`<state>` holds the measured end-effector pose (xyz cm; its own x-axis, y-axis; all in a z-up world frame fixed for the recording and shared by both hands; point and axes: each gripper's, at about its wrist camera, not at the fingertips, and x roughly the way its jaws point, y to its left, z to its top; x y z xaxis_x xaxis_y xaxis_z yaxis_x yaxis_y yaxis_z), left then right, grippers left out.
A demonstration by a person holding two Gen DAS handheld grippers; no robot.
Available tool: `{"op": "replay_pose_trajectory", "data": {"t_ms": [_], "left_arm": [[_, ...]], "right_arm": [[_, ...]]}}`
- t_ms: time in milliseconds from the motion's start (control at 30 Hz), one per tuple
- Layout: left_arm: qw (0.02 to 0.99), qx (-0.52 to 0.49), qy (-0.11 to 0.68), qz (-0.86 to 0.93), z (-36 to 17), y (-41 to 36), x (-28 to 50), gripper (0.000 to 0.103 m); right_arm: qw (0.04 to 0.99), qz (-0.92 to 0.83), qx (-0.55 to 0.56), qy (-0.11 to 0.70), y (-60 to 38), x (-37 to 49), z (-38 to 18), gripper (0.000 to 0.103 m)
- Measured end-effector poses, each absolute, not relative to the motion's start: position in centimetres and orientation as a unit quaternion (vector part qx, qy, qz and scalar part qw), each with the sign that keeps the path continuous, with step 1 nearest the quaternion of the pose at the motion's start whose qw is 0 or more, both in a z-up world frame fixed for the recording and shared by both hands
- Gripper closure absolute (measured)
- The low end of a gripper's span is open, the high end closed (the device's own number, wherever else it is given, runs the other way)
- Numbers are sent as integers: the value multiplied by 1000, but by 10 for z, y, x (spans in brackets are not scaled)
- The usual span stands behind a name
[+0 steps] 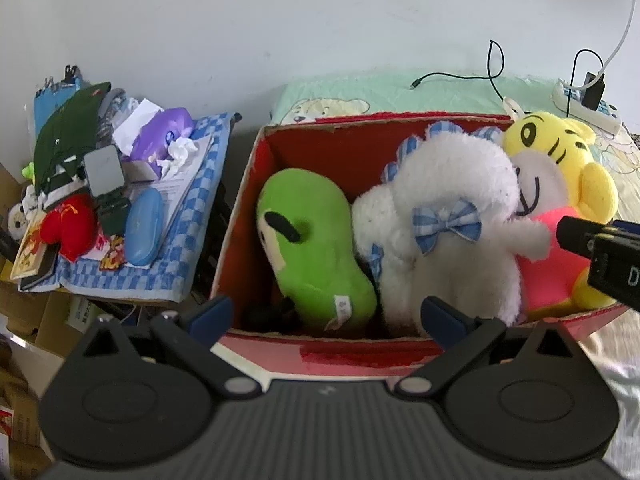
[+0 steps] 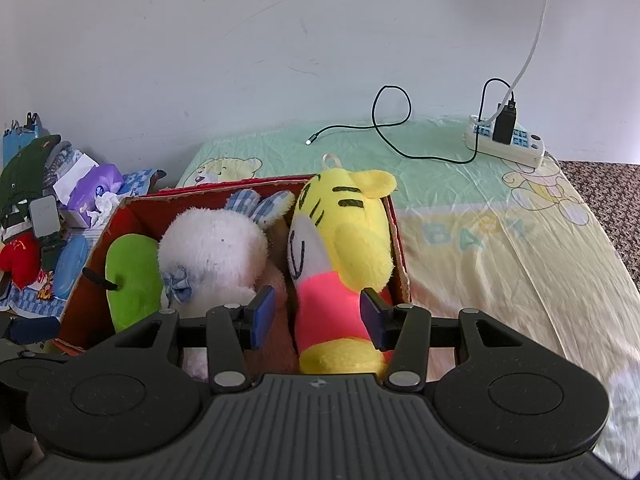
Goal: Organize objects
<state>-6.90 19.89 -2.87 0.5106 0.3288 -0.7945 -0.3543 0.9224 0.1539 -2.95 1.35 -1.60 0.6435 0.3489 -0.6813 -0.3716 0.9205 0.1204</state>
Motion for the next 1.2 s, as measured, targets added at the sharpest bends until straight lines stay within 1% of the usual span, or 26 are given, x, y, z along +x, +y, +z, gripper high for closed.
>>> {"op": "replay_pose_trajectory", "data": {"t_ms": [133, 200, 1200], "left_arm": [[869, -13, 453, 197, -27, 199, -70, 2], [870, -14, 452, 197, -27, 200, -70, 2], [870, -18, 454, 190, -26, 194, -71, 2]], "right_arm": [[906, 199, -14, 372, 12, -31, -15, 52], [907, 199, -14, 371, 11, -32, -15, 50], [902, 194, -13, 387, 6, -32, -21, 49]]}}
